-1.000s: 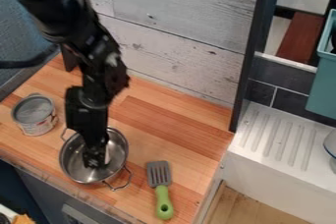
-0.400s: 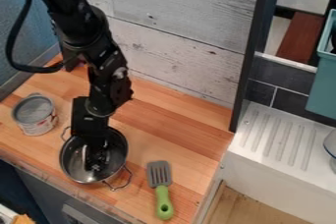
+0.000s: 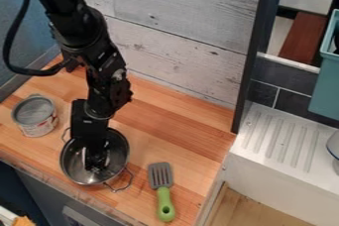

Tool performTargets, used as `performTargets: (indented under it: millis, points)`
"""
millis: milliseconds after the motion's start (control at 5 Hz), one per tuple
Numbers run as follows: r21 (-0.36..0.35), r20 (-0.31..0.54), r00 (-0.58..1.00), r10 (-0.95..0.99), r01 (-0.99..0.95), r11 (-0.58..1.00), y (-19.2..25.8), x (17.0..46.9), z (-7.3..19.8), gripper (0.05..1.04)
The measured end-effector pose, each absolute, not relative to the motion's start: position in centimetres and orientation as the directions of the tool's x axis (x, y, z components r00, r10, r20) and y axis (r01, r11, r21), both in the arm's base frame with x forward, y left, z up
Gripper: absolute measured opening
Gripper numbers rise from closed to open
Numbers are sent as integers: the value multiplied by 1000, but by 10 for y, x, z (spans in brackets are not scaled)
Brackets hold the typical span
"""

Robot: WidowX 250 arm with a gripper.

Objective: Put the whiite item on the table

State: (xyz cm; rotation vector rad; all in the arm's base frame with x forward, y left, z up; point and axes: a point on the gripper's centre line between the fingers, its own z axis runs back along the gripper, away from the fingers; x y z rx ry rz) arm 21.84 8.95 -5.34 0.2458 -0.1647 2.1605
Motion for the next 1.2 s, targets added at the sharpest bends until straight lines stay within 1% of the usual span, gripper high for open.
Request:
performTargets:
  millis: [200, 400, 600, 800, 1200]
  points:
    - [-32, 180, -551, 815, -831, -555, 90, 219, -36, 495]
    - [-80, 117, -570, 814, -822, -564, 91, 224, -7, 495]
    - [-99, 92, -577, 812, -816, -569, 96, 237, 4, 495]
    - [-134, 69, -590, 804, -804, -579, 102, 260, 18, 495]
    - [-133, 85, -567, 820, -822, -554, 104, 310, -3, 495]
